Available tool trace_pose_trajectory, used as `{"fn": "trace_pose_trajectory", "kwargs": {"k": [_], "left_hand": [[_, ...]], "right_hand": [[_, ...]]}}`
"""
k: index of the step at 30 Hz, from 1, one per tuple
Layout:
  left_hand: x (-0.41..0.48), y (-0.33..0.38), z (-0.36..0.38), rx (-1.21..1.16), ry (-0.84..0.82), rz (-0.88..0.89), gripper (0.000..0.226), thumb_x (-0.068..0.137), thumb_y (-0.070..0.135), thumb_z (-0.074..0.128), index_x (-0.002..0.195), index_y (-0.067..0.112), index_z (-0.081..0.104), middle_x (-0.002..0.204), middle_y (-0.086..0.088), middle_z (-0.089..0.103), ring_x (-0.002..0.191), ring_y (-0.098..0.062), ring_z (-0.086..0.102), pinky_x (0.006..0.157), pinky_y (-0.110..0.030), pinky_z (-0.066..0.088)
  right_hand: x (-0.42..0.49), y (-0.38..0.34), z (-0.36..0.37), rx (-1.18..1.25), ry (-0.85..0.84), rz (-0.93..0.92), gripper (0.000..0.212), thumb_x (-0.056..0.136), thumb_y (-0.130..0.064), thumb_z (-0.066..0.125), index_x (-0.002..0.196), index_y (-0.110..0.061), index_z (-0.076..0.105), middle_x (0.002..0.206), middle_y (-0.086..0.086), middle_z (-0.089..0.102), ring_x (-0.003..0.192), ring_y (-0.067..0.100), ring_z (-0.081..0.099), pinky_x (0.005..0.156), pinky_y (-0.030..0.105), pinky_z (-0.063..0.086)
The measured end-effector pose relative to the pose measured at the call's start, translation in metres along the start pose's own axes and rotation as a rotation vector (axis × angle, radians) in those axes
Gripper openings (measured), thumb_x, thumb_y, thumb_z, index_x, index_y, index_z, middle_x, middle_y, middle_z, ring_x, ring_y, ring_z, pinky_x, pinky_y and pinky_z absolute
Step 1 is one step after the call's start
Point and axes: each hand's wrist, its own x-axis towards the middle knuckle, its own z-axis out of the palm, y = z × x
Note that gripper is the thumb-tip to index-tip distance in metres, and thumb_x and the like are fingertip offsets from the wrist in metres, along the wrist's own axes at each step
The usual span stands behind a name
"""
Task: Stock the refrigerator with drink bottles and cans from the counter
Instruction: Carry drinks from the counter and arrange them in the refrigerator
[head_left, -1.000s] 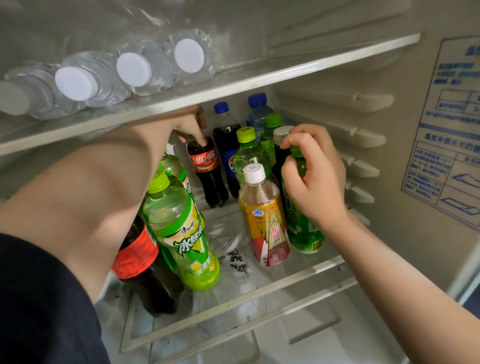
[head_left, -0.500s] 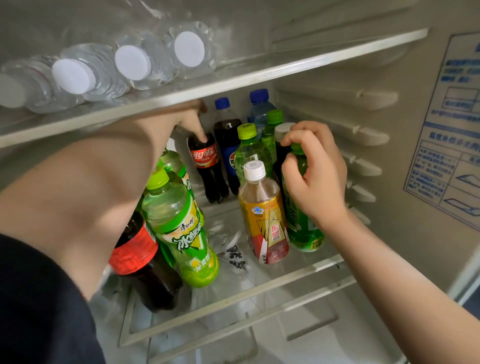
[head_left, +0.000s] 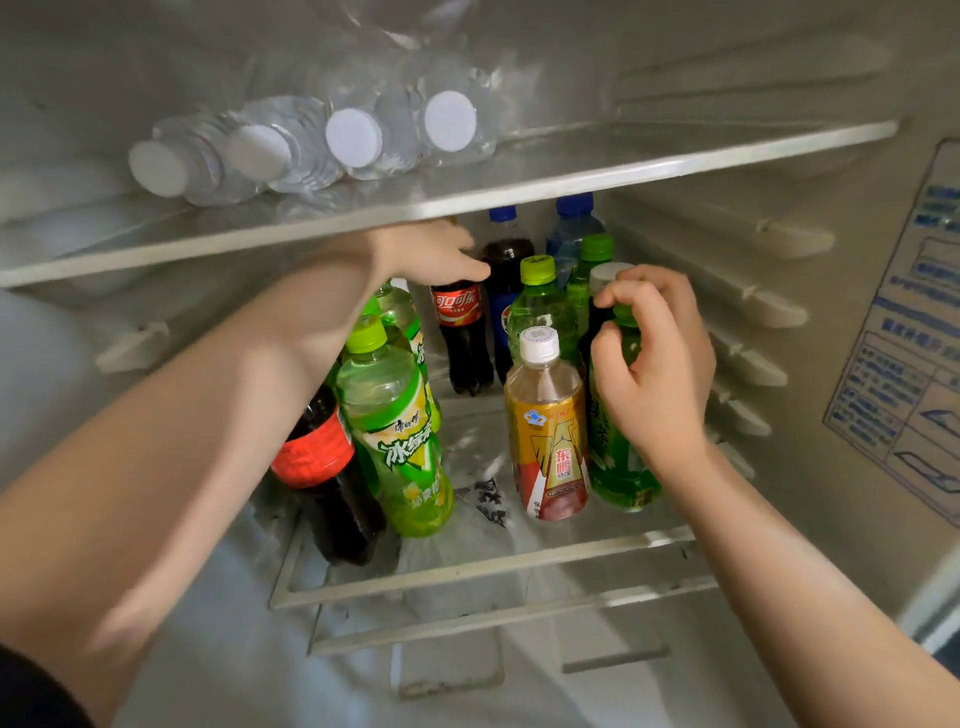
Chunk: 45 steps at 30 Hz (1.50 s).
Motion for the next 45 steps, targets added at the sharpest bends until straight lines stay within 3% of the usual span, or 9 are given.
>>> {"fn": "trace_pose_trajectory", "kwargs": {"k": [7, 14, 20, 23, 27, 30, 35, 39, 45], "left_hand": [[-0.087, -0.011, 0.004, -0.049, 0.197, 0.033, 0.044, 0.092, 0.038, 0.054, 0.131, 0.019, 0.055, 0.141, -0.002, 0.046, 0.130, -0.018, 0.041, 0.105, -0.023, 0.027], [-0.152, -0.024, 0.009, 0.137, 0.345, -0.144, 0.045, 0.086, 0.045, 0.059, 0.127, 0.025, 0.057, 0.131, -0.002, 0.055, 0.120, -0.027, 0.050, 0.095, -0.036, 0.041], [-0.176, -0.047, 0.018, -0.065, 0.335, -0.293, 0.062, 0.079, 0.026, 0.072, 0.135, 0.017, 0.048, 0.130, -0.019, 0.050, 0.122, -0.033, 0.046, 0.092, -0.026, 0.034], [-0.184, -0.045, 0.020, -0.091, 0.352, -0.263, 0.069, 0.069, 0.021, 0.082, 0.130, 0.017, 0.050, 0.118, -0.017, 0.056, 0.109, -0.032, 0.053, 0.080, -0.024, 0.033], [-0.202, -0.032, 0.015, -0.196, 0.364, -0.145, 0.049, 0.061, 0.013, 0.087, 0.098, 0.020, 0.055, 0.082, 0.001, 0.055, 0.077, -0.021, 0.058, 0.070, -0.027, 0.047], [-0.212, -0.013, 0.014, -0.124, 0.331, 0.038, 0.047, 0.059, 0.012, 0.088, 0.091, 0.022, 0.055, 0.084, 0.005, 0.052, 0.076, -0.011, 0.051, 0.067, -0.014, 0.042], [-0.216, 0.005, 0.003, -0.228, 0.250, 0.072, 0.045, 0.062, 0.012, 0.085, 0.087, 0.032, 0.054, 0.090, 0.005, 0.054, 0.081, -0.020, 0.056, 0.072, -0.043, 0.052], [-0.207, 0.011, 0.002, -0.385, 0.205, 0.101, 0.042, 0.063, 0.006, 0.084, 0.087, 0.028, 0.058, 0.089, 0.008, 0.059, 0.079, -0.006, 0.061, 0.070, -0.038, 0.053], [-0.167, 0.020, 0.001, -0.348, 0.225, 0.142, 0.040, 0.062, 0.010, 0.084, 0.087, 0.026, 0.058, 0.082, 0.001, 0.063, 0.074, -0.020, 0.062, 0.073, -0.046, 0.055]], "right_hand": [[0.002, 0.001, -0.001, -0.004, -0.030, 0.003, 0.018, 0.080, -0.014, 0.052, 0.097, -0.019, 0.057, 0.109, -0.001, 0.054, 0.100, 0.012, 0.053, 0.073, 0.033, 0.047], [0.002, -0.001, -0.006, 0.008, -0.060, 0.003, 0.019, 0.081, -0.015, 0.052, 0.098, -0.016, 0.058, 0.111, 0.002, 0.055, 0.101, 0.016, 0.054, 0.075, 0.031, 0.043], [0.002, -0.003, -0.007, 0.008, -0.065, -0.002, 0.018, 0.082, -0.014, 0.053, 0.099, -0.015, 0.058, 0.112, 0.005, 0.055, 0.102, 0.020, 0.055, 0.077, 0.035, 0.045], [0.003, -0.005, -0.009, 0.004, -0.085, -0.003, 0.019, 0.082, -0.012, 0.054, 0.101, -0.013, 0.059, 0.113, 0.007, 0.055, 0.103, 0.022, 0.055, 0.079, 0.037, 0.046], [0.002, -0.006, -0.013, -0.007, -0.107, -0.008, 0.020, 0.082, -0.010, 0.055, 0.102, -0.011, 0.060, 0.114, 0.009, 0.055, 0.104, 0.024, 0.055, 0.080, 0.040, 0.047], [0.003, -0.007, -0.013, -0.011, -0.112, -0.018, 0.020, 0.082, -0.009, 0.056, 0.102, -0.009, 0.060, 0.113, 0.010, 0.055, 0.103, 0.025, 0.055, 0.080, 0.038, 0.046], [0.003, -0.007, -0.013, -0.019, -0.120, -0.016, 0.021, 0.083, -0.009, 0.055, 0.103, -0.009, 0.061, 0.114, 0.011, 0.056, 0.104, 0.025, 0.055, 0.080, 0.035, 0.043], [0.004, -0.007, -0.014, -0.022, -0.129, -0.015, 0.021, 0.082, -0.008, 0.056, 0.103, -0.008, 0.062, 0.115, 0.011, 0.056, 0.104, 0.026, 0.055, 0.080, 0.035, 0.043], [0.004, -0.005, -0.015, -0.015, -0.135, -0.024, 0.022, 0.082, -0.007, 0.057, 0.103, -0.008, 0.062, 0.115, 0.012, 0.055, 0.104, 0.028, 0.056, 0.080, 0.037, 0.045]]}}
